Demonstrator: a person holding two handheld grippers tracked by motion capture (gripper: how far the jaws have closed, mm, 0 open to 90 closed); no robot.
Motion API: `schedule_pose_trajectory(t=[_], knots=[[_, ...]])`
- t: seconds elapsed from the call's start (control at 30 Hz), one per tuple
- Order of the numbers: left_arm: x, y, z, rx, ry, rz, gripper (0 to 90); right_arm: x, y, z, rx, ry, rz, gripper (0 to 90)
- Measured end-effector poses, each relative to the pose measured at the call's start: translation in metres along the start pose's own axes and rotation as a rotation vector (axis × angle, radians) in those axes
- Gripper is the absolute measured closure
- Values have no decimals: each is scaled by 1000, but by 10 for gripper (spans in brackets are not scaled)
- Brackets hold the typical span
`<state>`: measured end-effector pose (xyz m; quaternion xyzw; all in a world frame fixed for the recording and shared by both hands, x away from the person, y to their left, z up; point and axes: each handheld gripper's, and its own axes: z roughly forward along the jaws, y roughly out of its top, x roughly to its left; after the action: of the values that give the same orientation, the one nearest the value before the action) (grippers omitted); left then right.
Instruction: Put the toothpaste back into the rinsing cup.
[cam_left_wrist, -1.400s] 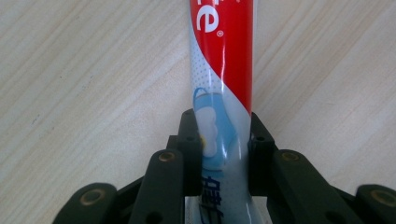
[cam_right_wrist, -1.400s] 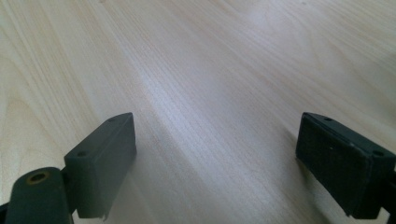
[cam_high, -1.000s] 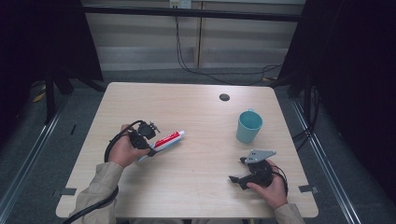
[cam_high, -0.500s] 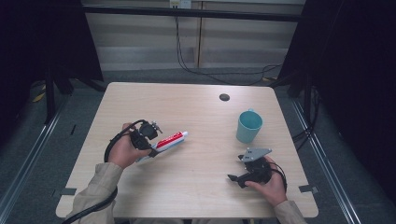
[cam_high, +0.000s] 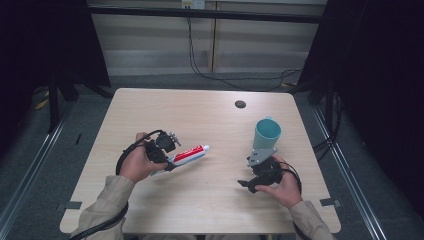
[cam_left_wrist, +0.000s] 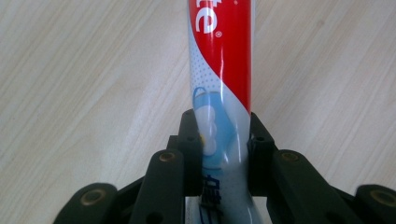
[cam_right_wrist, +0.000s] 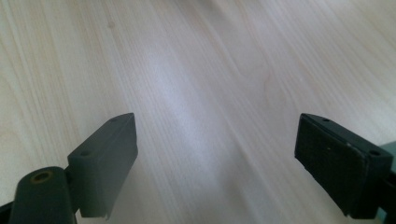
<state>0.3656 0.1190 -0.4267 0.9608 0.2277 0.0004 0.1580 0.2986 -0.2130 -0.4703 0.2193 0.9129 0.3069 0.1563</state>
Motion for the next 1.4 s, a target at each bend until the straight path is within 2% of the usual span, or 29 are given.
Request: schedule_pose_trajectory(t=[0.23,0.4,0.47,0.87,1.07,1.13,1.2,1.27,1.4], knots=[[-9,9,-1,-15,-9,32,738,-3,21,2,18,5,-66,129],[-13,14,0,-1,-19,56,738,-5,33,2,24,12,-106,129],[-15,15,1,-4,-19,51,738,-5,38,1,26,7,-116,128],[-26,26,5,-4,-50,88,738,-2,64,1,8,19,-186,131],[-31,32,5,-22,-70,98,738,0,73,6,20,36,-235,133],[-33,34,5,-19,-71,119,737,2,76,7,20,40,-252,136],[-35,36,6,-29,-85,118,737,4,78,8,20,43,-260,136],[-36,38,6,-29,-82,128,737,6,80,9,20,49,-277,139],[-39,40,8,-31,-85,128,737,8,82,12,27,63,-280,143]])
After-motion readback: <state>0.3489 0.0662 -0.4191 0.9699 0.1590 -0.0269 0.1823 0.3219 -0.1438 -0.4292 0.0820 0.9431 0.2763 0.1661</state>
